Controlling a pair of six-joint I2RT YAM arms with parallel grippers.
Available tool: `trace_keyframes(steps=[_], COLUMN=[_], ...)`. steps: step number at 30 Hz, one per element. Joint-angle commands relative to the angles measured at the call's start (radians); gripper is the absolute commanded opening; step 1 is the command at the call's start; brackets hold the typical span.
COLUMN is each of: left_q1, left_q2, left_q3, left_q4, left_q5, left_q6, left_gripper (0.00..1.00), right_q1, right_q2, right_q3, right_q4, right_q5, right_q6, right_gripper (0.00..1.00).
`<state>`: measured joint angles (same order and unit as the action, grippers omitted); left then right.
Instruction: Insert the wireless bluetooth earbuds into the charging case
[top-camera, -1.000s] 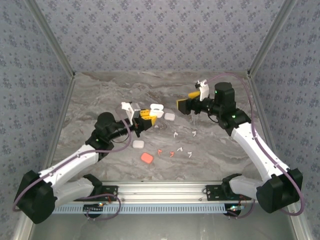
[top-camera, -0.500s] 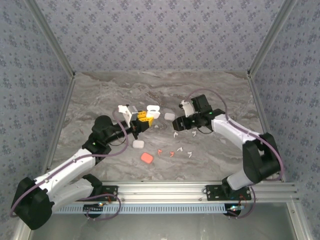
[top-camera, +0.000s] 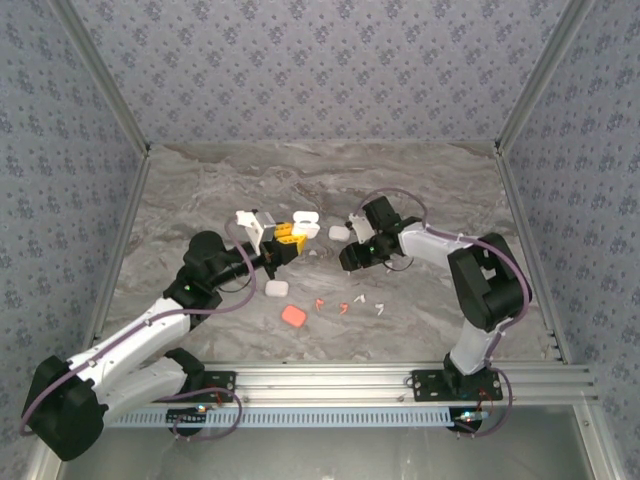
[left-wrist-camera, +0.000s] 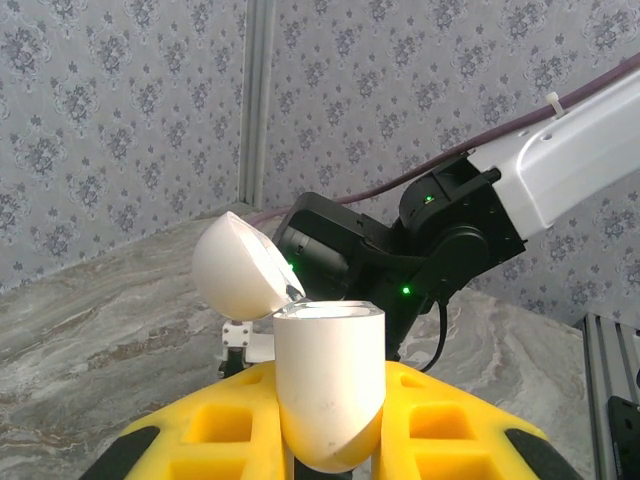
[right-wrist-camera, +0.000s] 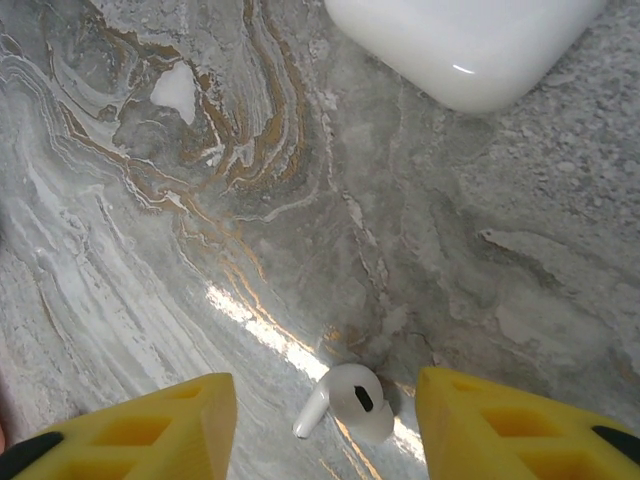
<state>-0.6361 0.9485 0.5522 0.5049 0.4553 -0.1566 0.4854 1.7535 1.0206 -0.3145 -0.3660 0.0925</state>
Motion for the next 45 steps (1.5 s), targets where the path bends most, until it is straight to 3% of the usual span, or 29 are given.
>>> trace_keyframes(steps=[1,20,31,38,45], left_q1=[-0.005,-0.004,-0.005,-0.005,-0.005], left_q2=[-0.020,-0.020,-0.013,0.000,0.053], left_q3=[-0.003,-0.002,0.005,0.005,0.009], left_q4=[0.015,0.008,0.007,0.026,0.085], left_q5=[-0.006,-0.007,-0.007,-0.004,0.018], left_q6=[0.015,0.017,0.021,0.013,-0.014], left_gripper=[0.00,0.00,0.00,0.00,0.00], right_q1=[0.014,0.050,0.053,0.051,0.055], right_q2=[0.030,0.010,-0.001,-0.142,-0.407], right_q3=[0.038,0.000,-0.021,-0.034,-0.033], right_q4=[-0.008,-0.111,-0.099,-0.086,-0.052], right_q5=[0.027,0.094,0.108,0.137,0.137], right_q6=[-0.019,-0.040,-0.033,-0.046,-0.044], right_gripper=[0.50,0.38,0.22,0.19,0.20])
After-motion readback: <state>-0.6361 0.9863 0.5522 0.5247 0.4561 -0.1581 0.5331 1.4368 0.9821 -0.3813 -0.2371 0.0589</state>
